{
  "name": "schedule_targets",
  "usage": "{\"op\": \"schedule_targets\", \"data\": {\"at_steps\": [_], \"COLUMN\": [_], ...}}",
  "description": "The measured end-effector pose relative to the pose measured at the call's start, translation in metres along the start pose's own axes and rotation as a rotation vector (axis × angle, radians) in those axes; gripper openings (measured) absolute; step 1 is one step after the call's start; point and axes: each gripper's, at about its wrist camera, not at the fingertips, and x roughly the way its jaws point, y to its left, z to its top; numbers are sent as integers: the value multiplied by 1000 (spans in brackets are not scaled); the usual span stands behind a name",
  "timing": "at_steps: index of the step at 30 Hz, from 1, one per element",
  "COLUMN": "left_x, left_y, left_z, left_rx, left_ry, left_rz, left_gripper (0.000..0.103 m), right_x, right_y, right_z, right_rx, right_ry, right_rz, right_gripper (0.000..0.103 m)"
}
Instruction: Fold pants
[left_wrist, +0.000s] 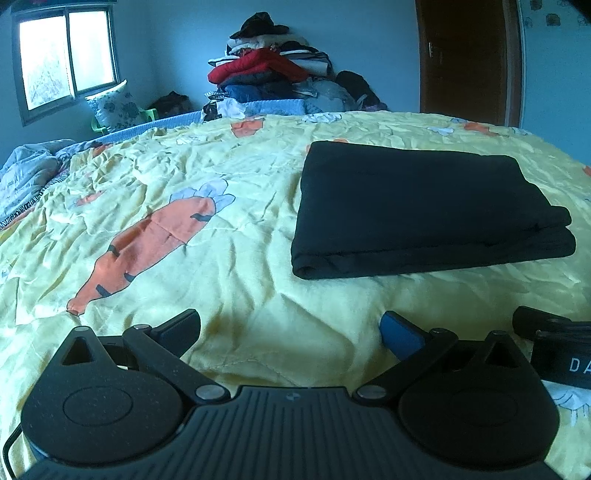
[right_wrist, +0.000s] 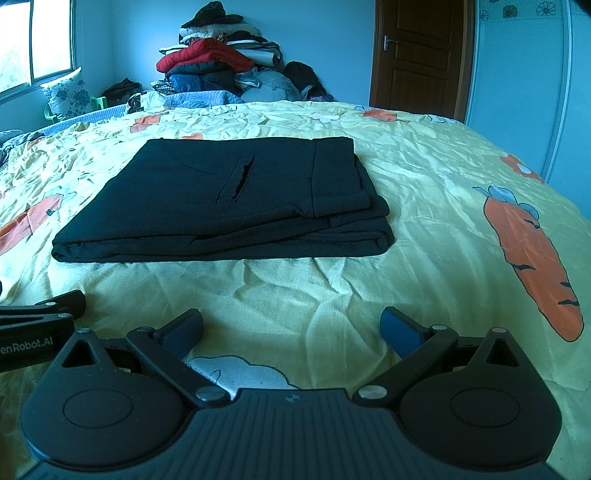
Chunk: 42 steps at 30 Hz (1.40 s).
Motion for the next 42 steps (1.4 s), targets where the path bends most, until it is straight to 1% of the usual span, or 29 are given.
{"op": "schedule_targets", "data": {"at_steps": [6,22,27,35,42], "left_x": [0,1,2,7,7], "left_y": [-3,-2,0,10,11], "left_z": [-1,0,0,-1,-1], "left_rx": [11,7,-4,-72,-83], "left_ry": [0,3,8,35,39], "left_rz": [14,7,-6,-62,-73], "left_gripper": [103,103,103,103,103], "right_x": [0,0,0,0,0], "right_y": [0,0,0,0,0], "right_z": [0,0,0,0,0], "right_rx": [0,0,0,0,0], "right_ry": [0,0,0,0,0], "right_rz": [0,0,0,0,0], "right_gripper": [103,103,103,103,103]}}
